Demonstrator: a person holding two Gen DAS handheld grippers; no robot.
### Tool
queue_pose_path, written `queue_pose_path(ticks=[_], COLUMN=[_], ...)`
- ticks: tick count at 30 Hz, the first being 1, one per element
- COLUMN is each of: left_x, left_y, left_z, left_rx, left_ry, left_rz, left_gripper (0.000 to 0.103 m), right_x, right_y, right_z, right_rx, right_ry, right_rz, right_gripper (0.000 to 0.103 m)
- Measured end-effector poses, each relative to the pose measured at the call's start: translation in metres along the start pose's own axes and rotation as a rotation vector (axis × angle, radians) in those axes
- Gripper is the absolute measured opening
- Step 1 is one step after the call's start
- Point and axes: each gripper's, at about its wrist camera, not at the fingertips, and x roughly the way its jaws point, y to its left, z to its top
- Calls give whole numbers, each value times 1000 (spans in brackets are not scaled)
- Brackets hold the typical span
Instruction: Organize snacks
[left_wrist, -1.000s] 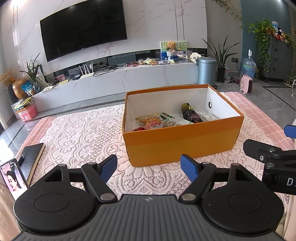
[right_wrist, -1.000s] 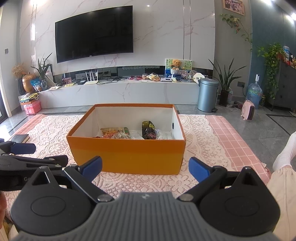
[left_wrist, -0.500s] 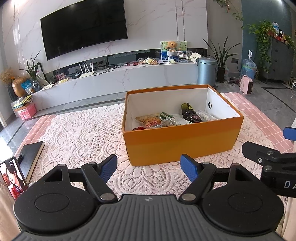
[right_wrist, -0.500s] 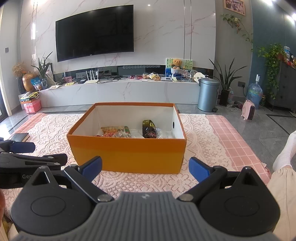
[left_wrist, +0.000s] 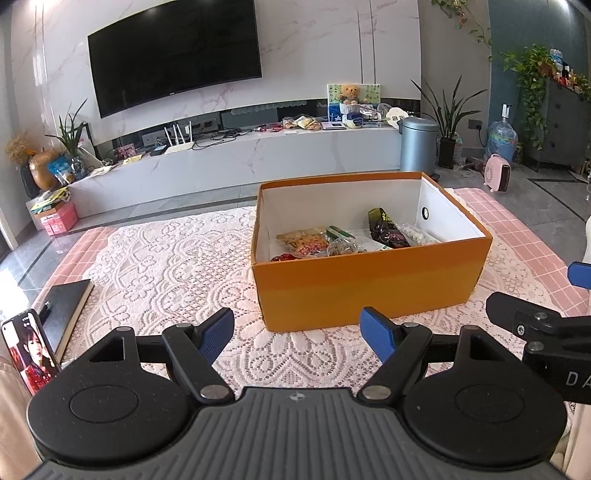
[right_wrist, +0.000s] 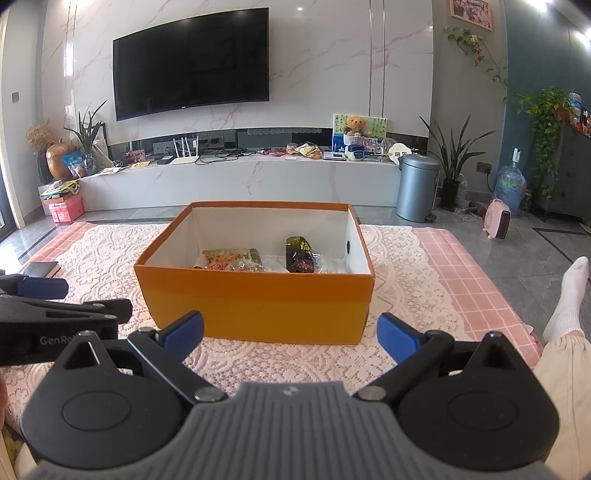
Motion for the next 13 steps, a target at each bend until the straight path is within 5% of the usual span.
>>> queue_pose_path(ticks=[13], left_x=[-2], left_y=[0], left_z=[-1], left_rx=[-5], left_ry=[-11], left_rz=[-5], left_gripper=[91], right_x=[1], right_y=[1], right_z=[-1], right_rx=[-2], right_ry=[3], right_rz=[0], right_gripper=[97])
